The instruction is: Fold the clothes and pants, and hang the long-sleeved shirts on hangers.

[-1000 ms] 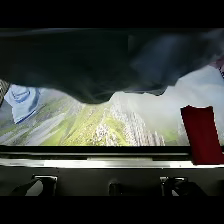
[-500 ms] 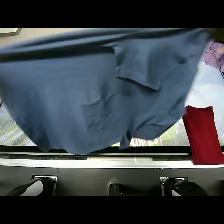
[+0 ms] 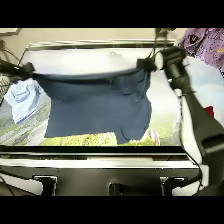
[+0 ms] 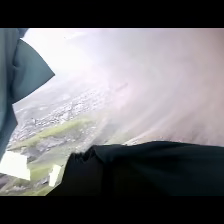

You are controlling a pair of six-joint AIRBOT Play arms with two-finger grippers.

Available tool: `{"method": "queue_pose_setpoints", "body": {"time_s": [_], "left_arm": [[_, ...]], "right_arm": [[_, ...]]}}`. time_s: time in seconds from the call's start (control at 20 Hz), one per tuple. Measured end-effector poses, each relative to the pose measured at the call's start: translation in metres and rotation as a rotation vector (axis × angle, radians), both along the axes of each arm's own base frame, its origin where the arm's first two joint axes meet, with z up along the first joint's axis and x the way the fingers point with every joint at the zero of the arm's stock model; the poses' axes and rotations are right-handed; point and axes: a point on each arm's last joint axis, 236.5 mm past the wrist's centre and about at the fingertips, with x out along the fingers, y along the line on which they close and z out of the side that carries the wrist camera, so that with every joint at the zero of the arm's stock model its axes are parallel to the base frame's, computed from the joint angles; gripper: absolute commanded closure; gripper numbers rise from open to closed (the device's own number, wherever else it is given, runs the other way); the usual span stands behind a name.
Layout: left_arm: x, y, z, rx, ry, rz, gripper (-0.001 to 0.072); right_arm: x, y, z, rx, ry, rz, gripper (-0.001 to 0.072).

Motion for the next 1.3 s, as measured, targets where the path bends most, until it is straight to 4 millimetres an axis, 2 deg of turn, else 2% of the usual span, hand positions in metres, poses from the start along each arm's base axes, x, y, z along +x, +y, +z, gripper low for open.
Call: {"method": "queue_pose_setpoints", "body": {"time_s": [0.1,0.2,0.25,0.3,0.35,0.4,0.45,0.55,0.65,0.75,0.85,0.95,1.0,1.1,1.2,1.3], "left_arm": [[0.012,-0.013,-0.04,-0.01,0.044,-0.022,0.0692],[0.015,-0.026,-0.068,-0.02,0.088,-0.045,0.0678],[0.016,-0.032,-0.078,-0.024,0.104,-0.055,0.0545],[0.015,-0.036,-0.085,-0.028,0.12,-0.062,0.0283],[0.013,-0.039,-0.089,-0.032,0.138,-0.066,0.0049],[0.012,-0.04,-0.089,-0.038,0.145,-0.062,0.0029],[0.009,-0.039,-0.087,-0.041,0.158,-0.064,0.0029],[0.001,-0.032,-0.074,-0.047,0.179,-0.06,0.0029],[-0.012,-0.018,-0.054,-0.046,0.194,-0.051,0.0029],[-0.027,0.001,-0.03,-0.048,0.194,-0.027,0.003],[-0.05,0.022,-0.014,-0.059,0.206,0.015,0.003],[-0.078,0.037,-0.009,-0.103,0.227,0.06,0.003],[-0.096,0.041,-0.012,-0.131,0.247,0.083,0.003],[-0.129,0.046,-0.023,-0.18,0.289,0.127,0.003],[-0.155,0.046,-0.041,-0.22,0.334,0.164,0.0031],[-0.174,0.044,-0.057,-0.249,0.376,0.184,0.003]], "right_arm": [[0.006,0.009,-0.046,0.015,0.075,0.005,0.0679],[0.005,0.017,-0.078,0.045,0.139,0.005,0.066],[0.004,0.022,-0.09,0.063,0.166,0.006,0.0612],[0.001,0.025,-0.098,0.075,0.19,0.006,0.0545],[-0.003,0.028,-0.105,0.089,0.217,0.007,0.0424],[-0.009,0.031,-0.109,0.097,0.247,0.016,0.0313],[-0.015,0.033,-0.111,0.096,0.272,0.031,0.0283],[-0.03,0.034,-0.103,0.07,0.315,0.089,0.0282],[-0.046,0.026,-0.082,0.023,0.335,0.162,0.0282],[-0.059,0.005,-0.052,0.0,0.332,0.202,0.0283],[-0.073,-0.025,-0.025,0.012,0.328,0.208,0.0283],[-0.095,-0.064,-0.019,0.046,0.357,0.179,0.0282],[-0.112,-0.085,-0.026,0.079,0.397,0.153,0.0282],[-0.149,-0.112,-0.055,0.187,0.504,0.104,0.0284],[-0.186,-0.118,-0.089,0.353,0.603,0.076,0.0283],[-0.211,-0.112,-0.116,0.487,0.656,0.062,0.0282]]}}
